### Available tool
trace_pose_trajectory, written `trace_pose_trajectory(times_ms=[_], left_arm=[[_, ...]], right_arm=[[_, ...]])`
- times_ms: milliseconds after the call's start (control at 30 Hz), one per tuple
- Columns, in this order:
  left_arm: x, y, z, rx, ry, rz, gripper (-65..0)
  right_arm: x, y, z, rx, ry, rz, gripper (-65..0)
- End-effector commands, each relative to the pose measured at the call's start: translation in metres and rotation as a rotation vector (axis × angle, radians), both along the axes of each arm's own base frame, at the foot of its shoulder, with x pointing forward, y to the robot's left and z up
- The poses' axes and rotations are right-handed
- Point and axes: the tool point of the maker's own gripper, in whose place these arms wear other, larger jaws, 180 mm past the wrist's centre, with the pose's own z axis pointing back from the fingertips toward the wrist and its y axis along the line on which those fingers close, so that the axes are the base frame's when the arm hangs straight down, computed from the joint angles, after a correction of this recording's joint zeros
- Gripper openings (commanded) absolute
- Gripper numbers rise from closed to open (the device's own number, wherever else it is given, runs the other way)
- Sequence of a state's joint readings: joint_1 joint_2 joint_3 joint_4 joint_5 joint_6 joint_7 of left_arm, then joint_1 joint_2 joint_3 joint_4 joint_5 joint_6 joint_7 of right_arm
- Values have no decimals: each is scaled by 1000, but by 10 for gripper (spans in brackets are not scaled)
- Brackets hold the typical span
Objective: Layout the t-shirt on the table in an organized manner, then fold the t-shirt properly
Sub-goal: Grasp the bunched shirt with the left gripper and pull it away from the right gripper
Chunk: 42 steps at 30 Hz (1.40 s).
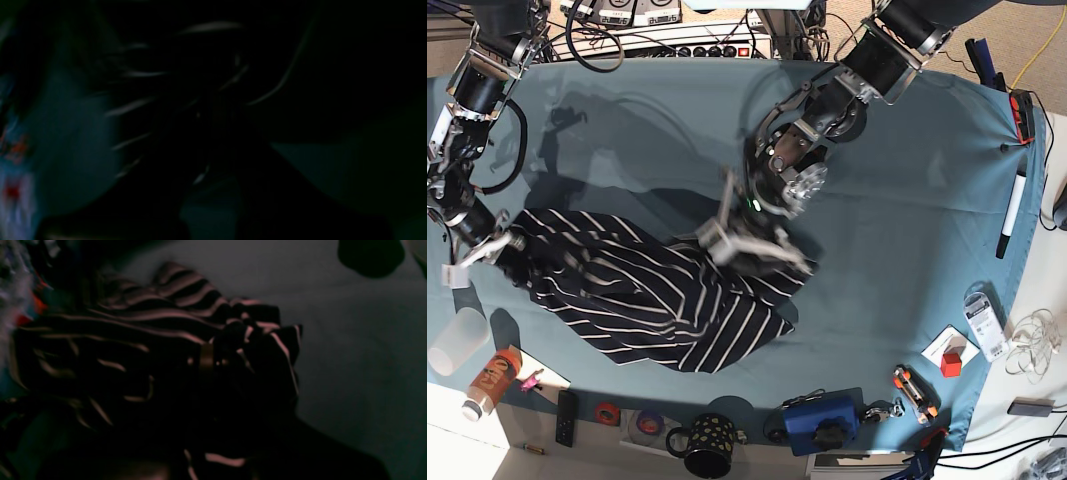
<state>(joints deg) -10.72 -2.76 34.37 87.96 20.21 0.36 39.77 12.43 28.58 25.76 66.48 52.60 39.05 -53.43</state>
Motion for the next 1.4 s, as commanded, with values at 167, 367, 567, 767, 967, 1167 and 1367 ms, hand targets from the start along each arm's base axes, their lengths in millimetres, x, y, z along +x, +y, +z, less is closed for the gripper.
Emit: trace_pose_trajectory(times_ms=[167,367,567,767,967,1167,1367], left_arm=[[1,9,96,-97,-142,77,-650],[-12,39,121,-198,-181,166,-650],[-16,104,138,-221,-261,302,-650],[-11,179,136,-103,-294,384,-650],[-3,221,155,-116,-357,374,-650],[4,261,171,-94,-392,401,-650],[24,298,182,-66,-416,463,-650]], right_arm=[[9,-5,64,154,-174,19,-650],[-7,-12,117,313,-290,89,-650],[-19,-40,137,294,-345,39,-650],[-17,-54,138,250,-347,-18,-650],[-12,-74,125,147,-308,-121,-650],[-5,-96,105,61,-222,-252,-650],[1,-94,93,31,-169,-266,-650]])
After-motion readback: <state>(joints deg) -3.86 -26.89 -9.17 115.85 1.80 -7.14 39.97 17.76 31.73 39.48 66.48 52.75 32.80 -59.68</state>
